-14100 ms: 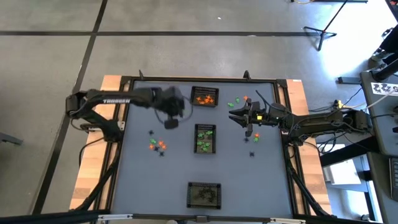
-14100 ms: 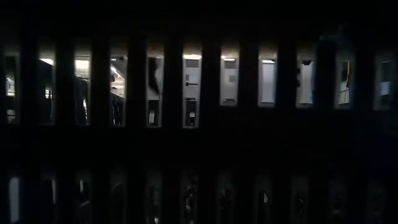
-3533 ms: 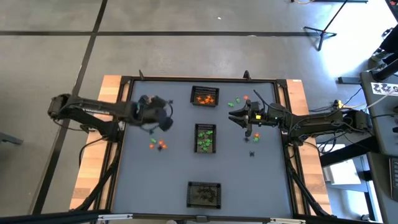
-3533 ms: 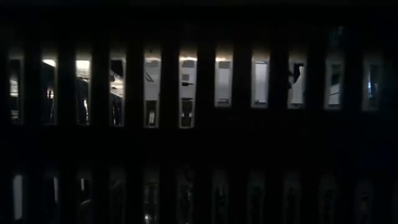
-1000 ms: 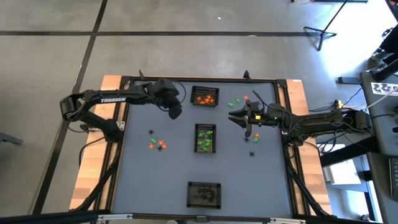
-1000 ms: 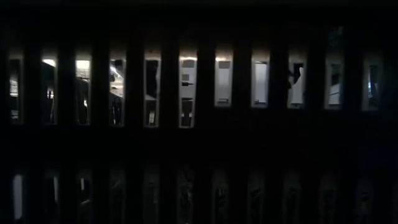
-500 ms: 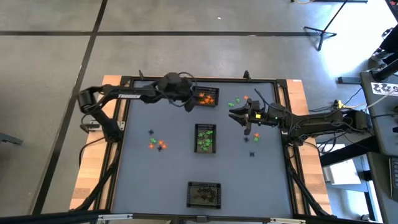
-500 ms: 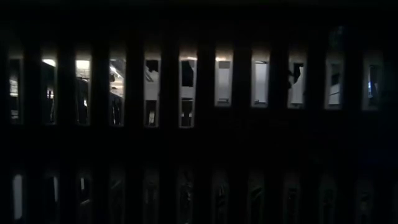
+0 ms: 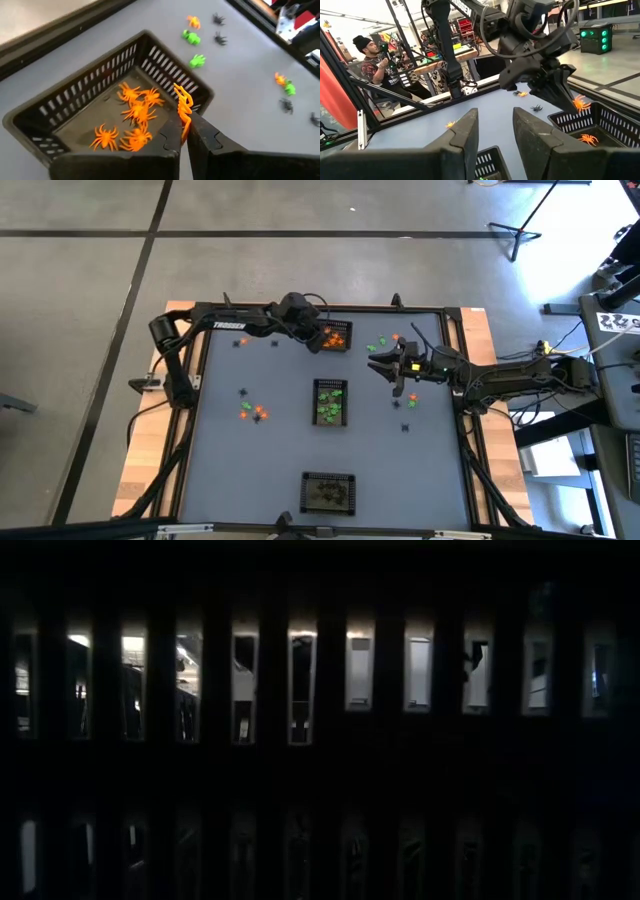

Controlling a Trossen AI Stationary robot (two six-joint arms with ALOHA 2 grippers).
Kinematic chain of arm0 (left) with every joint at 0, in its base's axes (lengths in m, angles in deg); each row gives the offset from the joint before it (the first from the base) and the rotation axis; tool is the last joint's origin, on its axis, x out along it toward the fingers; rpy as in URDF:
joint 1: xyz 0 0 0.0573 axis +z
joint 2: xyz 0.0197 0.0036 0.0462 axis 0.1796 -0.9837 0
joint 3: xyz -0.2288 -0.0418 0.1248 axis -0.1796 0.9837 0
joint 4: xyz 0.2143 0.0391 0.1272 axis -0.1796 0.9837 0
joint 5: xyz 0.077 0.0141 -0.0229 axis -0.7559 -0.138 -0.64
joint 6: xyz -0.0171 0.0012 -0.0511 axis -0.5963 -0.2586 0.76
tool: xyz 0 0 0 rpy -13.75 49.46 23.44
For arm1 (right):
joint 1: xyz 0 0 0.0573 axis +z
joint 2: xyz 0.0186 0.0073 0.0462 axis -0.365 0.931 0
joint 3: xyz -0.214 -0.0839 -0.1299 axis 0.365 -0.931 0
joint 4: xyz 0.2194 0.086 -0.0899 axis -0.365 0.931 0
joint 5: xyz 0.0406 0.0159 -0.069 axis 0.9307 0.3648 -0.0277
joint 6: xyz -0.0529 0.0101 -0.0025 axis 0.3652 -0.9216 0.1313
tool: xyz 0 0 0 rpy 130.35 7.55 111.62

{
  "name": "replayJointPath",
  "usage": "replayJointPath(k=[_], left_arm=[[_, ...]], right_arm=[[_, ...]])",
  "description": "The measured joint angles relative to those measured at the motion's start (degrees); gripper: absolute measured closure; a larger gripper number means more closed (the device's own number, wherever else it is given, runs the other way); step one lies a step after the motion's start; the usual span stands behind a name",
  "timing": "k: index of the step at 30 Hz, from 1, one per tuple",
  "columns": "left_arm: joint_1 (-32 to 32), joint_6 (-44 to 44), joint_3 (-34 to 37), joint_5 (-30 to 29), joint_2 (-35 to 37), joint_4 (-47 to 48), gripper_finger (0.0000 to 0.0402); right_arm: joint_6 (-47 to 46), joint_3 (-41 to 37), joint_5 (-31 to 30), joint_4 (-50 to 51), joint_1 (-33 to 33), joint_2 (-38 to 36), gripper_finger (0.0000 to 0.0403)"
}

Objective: Sort Halloween decoration
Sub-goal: Put the orange spider toy into the top black bin, then put the black spider toy into the bottom black bin

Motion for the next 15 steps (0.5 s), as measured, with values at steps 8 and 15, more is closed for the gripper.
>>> replayJointPath(k=[8,15], left_arm=[[0.18,0.06,0.0,-0.96,-0.43,0.16,0.0313],[0.55,-0.03,0.0,-0.5,-0.08,1.04,0.0275]], right_arm=[[0.02,0.0,0.04,0.19,0.0,0.0,0.0284],[0.02,0.0,0.09,0.28,0.0,0.0,0.0284]])
